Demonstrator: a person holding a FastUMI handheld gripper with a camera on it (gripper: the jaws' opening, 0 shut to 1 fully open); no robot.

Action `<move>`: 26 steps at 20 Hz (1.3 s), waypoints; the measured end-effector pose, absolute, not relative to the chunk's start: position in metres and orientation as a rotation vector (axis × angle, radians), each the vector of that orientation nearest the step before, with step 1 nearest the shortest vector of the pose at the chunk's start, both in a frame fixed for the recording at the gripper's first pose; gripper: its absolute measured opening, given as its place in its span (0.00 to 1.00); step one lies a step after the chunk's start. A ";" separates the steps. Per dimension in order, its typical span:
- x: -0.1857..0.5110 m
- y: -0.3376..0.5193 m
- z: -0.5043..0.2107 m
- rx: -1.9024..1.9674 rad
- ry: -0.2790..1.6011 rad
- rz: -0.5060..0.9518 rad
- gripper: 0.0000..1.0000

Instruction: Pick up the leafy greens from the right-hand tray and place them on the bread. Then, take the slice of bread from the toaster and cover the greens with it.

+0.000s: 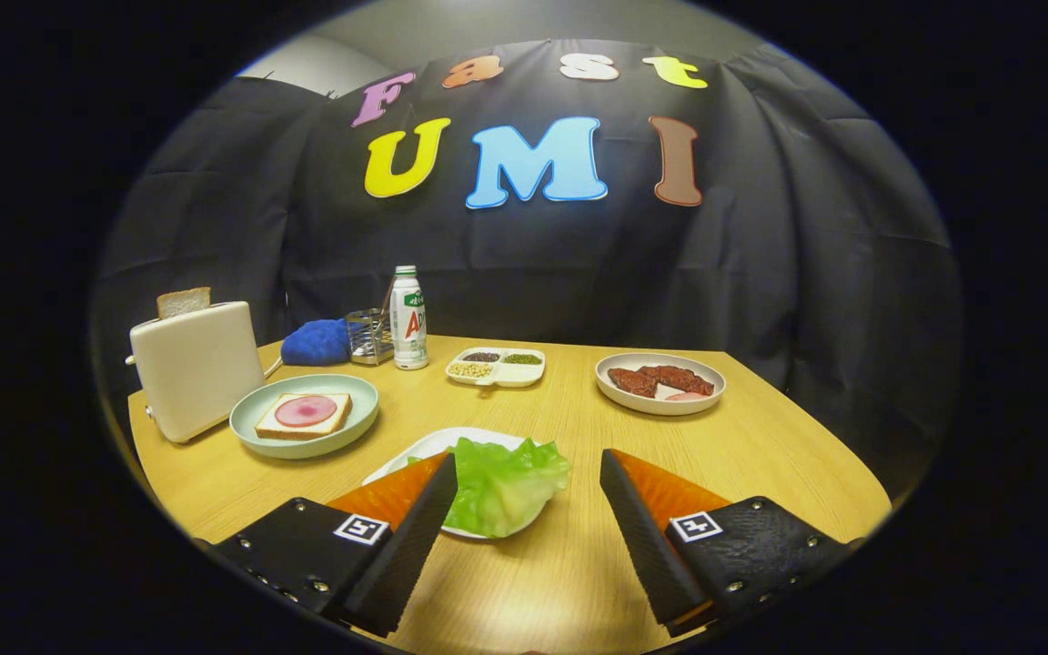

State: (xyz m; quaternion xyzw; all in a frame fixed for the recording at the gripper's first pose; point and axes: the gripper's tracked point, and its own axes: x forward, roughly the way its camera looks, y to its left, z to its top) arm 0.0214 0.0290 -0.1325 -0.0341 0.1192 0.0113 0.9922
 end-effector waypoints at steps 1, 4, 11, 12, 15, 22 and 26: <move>0.023 0.028 -0.136 -0.076 0.252 0.017 0.93; 0.018 0.033 -0.134 -0.079 0.261 0.035 0.72; 0.020 0.035 -0.146 -0.022 0.318 0.103 0.00; 0.018 0.039 -0.140 -0.023 0.308 0.109 0.00; 0.016 0.045 -0.118 -0.037 0.261 0.130 0.00; 0.017 0.063 -0.089 -0.053 0.215 0.183 0.00; 0.018 0.067 -0.078 -0.049 0.197 0.193 0.00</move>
